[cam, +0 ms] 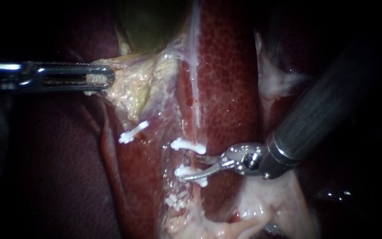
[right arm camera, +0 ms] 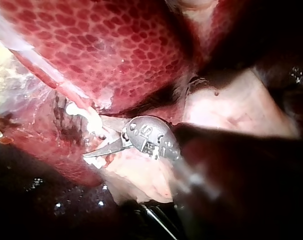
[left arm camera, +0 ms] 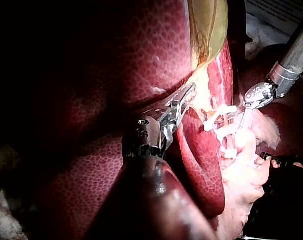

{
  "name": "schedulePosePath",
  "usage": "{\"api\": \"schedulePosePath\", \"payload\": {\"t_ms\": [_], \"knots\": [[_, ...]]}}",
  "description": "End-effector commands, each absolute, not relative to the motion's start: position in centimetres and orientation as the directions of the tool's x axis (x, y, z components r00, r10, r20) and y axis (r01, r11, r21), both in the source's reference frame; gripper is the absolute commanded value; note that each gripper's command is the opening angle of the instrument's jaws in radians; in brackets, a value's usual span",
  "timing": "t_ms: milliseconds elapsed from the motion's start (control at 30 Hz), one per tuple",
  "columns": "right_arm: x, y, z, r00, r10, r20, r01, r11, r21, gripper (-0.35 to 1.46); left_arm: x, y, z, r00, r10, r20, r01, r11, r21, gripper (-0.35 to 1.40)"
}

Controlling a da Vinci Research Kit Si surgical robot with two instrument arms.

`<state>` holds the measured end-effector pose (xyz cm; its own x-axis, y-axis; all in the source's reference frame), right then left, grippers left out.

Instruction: Go to the cutting position right tube

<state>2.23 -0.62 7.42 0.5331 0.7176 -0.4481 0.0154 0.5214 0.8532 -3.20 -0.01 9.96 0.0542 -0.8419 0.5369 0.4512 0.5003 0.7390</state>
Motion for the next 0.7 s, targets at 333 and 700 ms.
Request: {"api": "schedulePosePath", "payload": {"t_ms": [333,700], "knots": [[2.44,-0.60,7.44,0.504,0.747,-0.433,0.062,0.468,0.881,1.23,-3.21,-0.01,9.96,0.057,-0.842,0.536,0.453,0.501,0.738,-0.35],[2.62,-0.59,7.47,0.482,0.764,-0.428,0.063,0.457,0.887,1.23,-3.22,-0.02,9.97,0.059,-0.842,0.536,0.454,0.501,0.737,-0.35]]}}
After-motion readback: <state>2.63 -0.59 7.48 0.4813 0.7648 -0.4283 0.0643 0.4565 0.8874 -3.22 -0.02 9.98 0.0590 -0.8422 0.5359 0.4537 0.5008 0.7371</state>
